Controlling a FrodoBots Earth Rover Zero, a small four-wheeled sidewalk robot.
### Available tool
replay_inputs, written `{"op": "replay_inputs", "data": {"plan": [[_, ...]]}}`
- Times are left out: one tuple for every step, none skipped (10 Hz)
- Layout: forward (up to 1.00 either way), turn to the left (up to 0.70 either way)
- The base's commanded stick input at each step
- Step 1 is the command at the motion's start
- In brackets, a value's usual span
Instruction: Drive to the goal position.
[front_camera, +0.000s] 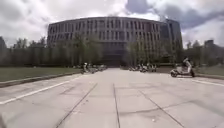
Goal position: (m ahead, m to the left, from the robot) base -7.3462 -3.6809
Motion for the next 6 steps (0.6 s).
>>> {"op": "replay_inputs", "data": {"plan": [[0.00, -0.64], [0.00, -0.64], [0.00, -0.64], [0.00, -0.64], [0.00, -0.64], [0.00, -0.64]]}}
